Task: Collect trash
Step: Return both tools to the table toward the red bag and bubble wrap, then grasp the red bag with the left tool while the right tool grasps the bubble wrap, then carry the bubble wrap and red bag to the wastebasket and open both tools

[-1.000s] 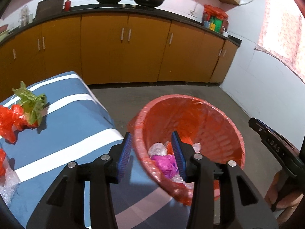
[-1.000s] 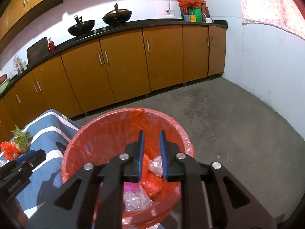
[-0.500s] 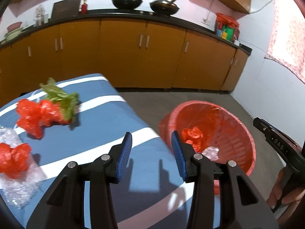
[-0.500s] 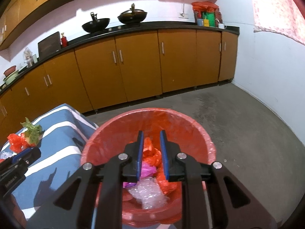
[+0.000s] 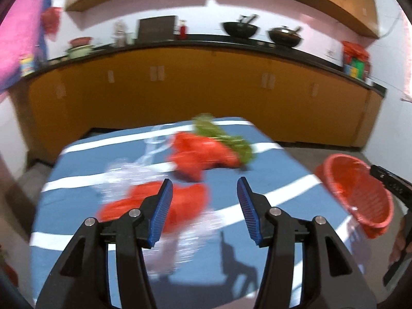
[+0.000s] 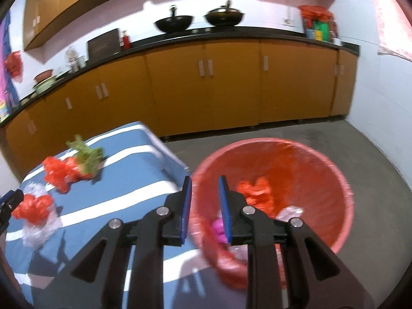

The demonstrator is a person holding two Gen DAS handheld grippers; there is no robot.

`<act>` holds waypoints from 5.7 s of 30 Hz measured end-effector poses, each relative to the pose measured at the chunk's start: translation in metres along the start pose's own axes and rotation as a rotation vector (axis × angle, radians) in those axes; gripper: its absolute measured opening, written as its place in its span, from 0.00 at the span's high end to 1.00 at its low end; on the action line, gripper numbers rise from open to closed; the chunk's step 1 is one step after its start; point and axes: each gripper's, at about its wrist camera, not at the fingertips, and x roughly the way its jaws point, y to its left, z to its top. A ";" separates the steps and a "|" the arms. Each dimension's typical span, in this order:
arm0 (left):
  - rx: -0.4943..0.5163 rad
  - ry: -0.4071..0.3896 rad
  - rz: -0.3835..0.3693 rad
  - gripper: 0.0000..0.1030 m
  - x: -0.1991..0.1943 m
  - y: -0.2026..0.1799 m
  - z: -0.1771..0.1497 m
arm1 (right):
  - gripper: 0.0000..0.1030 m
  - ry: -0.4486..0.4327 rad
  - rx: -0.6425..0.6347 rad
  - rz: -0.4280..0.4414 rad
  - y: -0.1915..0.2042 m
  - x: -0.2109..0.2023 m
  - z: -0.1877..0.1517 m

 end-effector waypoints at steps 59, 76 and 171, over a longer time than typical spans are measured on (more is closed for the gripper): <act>-0.133 -0.051 0.172 0.93 -0.017 0.140 -0.016 | 0.63 0.136 -0.282 0.359 0.222 0.012 -0.051; -0.221 -0.040 0.239 0.93 -0.017 0.184 -0.025 | 0.56 0.278 -0.319 0.362 0.265 0.059 -0.068; 0.133 0.046 -0.337 0.94 0.045 -0.217 0.013 | 0.95 -0.022 0.092 -0.248 -0.136 -0.004 0.002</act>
